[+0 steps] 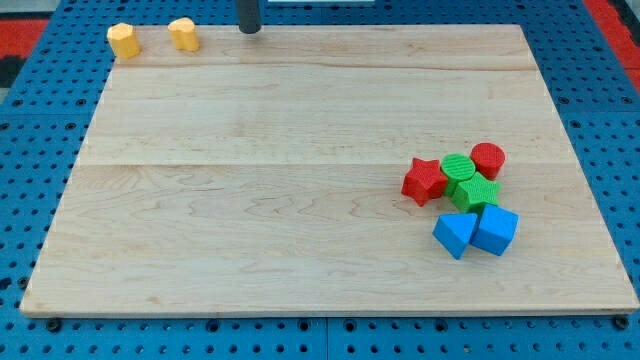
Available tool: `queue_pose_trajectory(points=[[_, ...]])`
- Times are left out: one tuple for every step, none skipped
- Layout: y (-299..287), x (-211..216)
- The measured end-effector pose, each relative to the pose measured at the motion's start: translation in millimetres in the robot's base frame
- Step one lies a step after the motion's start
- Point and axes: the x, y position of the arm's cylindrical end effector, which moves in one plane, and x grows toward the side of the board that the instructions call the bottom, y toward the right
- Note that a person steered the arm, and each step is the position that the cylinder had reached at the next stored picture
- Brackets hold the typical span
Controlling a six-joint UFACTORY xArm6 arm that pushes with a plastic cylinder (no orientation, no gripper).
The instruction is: Move the heart towards the center
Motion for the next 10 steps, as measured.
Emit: queue_pose_trajectory(points=[[-3,0],[-20,1],[-40,2],[-71,0],[-104,1],[-135,1],[-145,10],[-130,26],[-85,36],[-60,66]])
